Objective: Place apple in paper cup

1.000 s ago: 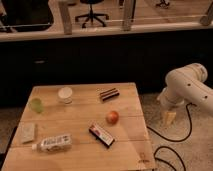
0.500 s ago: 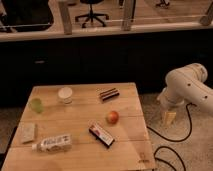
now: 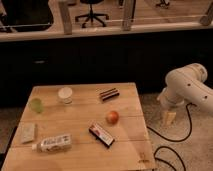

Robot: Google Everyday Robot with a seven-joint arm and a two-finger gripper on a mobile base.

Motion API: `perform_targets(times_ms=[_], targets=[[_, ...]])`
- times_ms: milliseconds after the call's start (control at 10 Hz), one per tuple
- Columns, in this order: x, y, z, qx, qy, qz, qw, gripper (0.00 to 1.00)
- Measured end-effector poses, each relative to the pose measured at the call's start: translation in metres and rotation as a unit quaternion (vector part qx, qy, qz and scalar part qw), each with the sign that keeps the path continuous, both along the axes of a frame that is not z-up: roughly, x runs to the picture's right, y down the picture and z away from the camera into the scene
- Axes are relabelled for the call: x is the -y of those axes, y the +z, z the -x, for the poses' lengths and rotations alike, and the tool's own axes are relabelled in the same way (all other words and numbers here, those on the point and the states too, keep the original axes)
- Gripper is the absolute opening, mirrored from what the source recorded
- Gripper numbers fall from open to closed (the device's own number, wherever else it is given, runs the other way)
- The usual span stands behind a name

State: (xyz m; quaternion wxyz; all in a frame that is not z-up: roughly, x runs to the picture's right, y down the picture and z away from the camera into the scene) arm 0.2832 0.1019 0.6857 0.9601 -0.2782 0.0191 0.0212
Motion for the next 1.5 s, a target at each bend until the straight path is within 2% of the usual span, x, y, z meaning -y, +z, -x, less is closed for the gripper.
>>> perform_targets(times_ms=[400,500,800,1000,1400,1500], targets=[[0.0,0.0,0.0,0.0,-0.001,0.0,1.0,0.8],[-0.001,0.003,0.003,0.001,-0.013,-0.002,0.9999,0.8],[-0.004,0.016,0.042,0.022,-0.06,-0.004,0.998,0.8],[-0.003,0.02,0.052,0.027,-0.079,-0.005,0.9965,0.8],[0.0,0.037,0.104,0.056,-0.125,-0.009,0.9906,0.8],[0.0,0.041,0.11,0.06,-0.132,-0.009,0.9894,0.8]])
